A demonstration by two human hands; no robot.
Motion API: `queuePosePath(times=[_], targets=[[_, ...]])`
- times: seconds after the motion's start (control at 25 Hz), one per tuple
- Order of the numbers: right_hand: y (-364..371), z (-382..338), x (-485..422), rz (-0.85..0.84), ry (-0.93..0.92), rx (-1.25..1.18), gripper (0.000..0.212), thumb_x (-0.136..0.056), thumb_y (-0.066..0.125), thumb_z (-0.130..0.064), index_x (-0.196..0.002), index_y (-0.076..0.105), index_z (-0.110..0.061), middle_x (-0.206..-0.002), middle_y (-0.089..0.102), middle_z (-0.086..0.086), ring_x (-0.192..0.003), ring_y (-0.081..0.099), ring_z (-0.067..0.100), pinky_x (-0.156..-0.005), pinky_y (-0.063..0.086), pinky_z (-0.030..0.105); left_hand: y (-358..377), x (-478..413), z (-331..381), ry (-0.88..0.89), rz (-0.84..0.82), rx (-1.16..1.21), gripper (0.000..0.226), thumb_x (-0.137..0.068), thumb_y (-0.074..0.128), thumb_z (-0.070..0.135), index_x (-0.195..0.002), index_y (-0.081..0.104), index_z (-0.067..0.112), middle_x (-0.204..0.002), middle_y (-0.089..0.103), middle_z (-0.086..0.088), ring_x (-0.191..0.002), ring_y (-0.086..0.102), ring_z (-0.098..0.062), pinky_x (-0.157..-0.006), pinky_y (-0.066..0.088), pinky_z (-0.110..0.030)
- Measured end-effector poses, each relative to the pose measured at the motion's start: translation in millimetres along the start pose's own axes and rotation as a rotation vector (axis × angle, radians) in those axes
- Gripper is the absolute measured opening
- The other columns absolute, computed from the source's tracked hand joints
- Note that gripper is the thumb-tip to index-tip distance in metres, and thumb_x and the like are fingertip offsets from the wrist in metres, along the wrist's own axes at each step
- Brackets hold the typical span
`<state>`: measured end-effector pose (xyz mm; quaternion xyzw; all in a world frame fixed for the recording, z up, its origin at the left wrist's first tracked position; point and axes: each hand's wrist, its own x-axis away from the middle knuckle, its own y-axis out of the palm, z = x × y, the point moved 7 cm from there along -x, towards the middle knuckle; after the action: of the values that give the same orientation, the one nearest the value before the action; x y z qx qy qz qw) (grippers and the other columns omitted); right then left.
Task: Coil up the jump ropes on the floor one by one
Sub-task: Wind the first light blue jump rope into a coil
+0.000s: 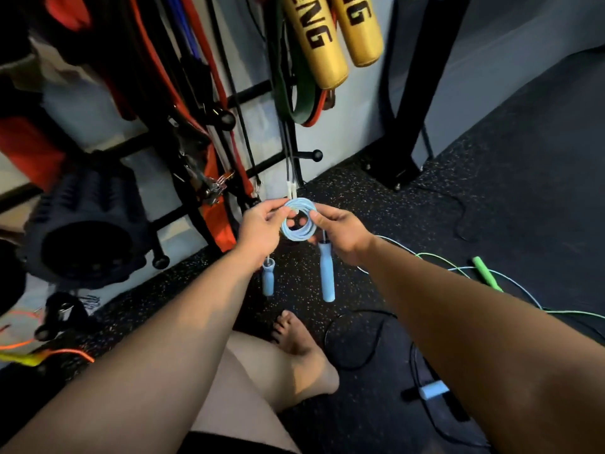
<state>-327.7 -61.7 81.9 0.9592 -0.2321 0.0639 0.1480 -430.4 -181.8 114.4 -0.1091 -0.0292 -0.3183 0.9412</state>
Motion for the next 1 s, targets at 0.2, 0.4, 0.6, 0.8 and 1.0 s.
queuePosePath(times=[0.2, 0.4, 0.6, 0.8, 1.0], targets=[[19, 21, -72, 0.058, -0.014, 0.117, 0.027, -0.102, 0.054, -0.007, -0.126, 0.066, -0.002, -0.084, 0.066, 0.007, -0.062, 0.057, 0.009, -0.055, 0.048, 0.021, -34, -55, -35, -0.009, 0.165, -0.075, 0.026, -0.102, 0.057, 0.006, -0.125, 0.069, 0.002, -0.102, 0.074, -0.009, -0.068, 0.069, 0.006, -0.075, 0.055, -0.014], [36, 48, -138, 0.094, 0.010, 0.187, 0.029, -0.097, 0.062, -0.007, -0.125, 0.068, -0.007, -0.081, 0.071, 0.002, -0.066, 0.063, 0.009, -0.054, 0.051, 0.023, -62, -92, -68, -0.046, 0.327, -0.120, 0.026, -0.101, 0.059, 0.014, -0.120, 0.076, 0.017, -0.102, 0.076, 0.003, -0.083, 0.068, -0.002, -0.080, 0.050, -0.009], [40, 60, -177, 0.132, 0.019, 0.244, 0.035, -0.097, 0.064, -0.011, -0.132, 0.065, -0.012, -0.105, 0.072, 0.004, -0.080, 0.067, 0.001, -0.065, 0.053, 0.013, -72, -111, -82, -0.037, 0.423, -0.172, 0.026, -0.102, 0.059, 0.016, -0.122, 0.075, 0.018, -0.103, 0.070, 0.013, -0.093, 0.063, -0.005, -0.072, 0.039, 0.003], [35, 78, -194, 0.085, -0.055, 0.356, 0.032, -0.100, 0.059, -0.012, -0.131, 0.065, -0.010, -0.107, 0.072, 0.000, -0.078, 0.065, -0.007, -0.072, 0.051, 0.012, -75, -126, -103, -0.019, 0.424, -0.236, 0.024, -0.100, 0.061, 0.015, -0.118, 0.077, 0.018, -0.111, 0.074, 0.008, -0.098, 0.064, -0.005, -0.075, 0.036, 0.005], [45, 91, -231, 0.001, 0.039, 0.352, 0.030, -0.099, 0.060, -0.011, -0.128, 0.067, -0.009, -0.105, 0.072, 0.005, -0.069, 0.063, 0.003, -0.063, 0.054, 0.017, -89, -149, -125, -0.073, 0.530, -0.133, 0.023, -0.101, 0.062, 0.014, -0.118, 0.076, 0.015, -0.103, 0.070, 0.010, -0.097, 0.063, -0.006, -0.073, 0.038, 0.005]])
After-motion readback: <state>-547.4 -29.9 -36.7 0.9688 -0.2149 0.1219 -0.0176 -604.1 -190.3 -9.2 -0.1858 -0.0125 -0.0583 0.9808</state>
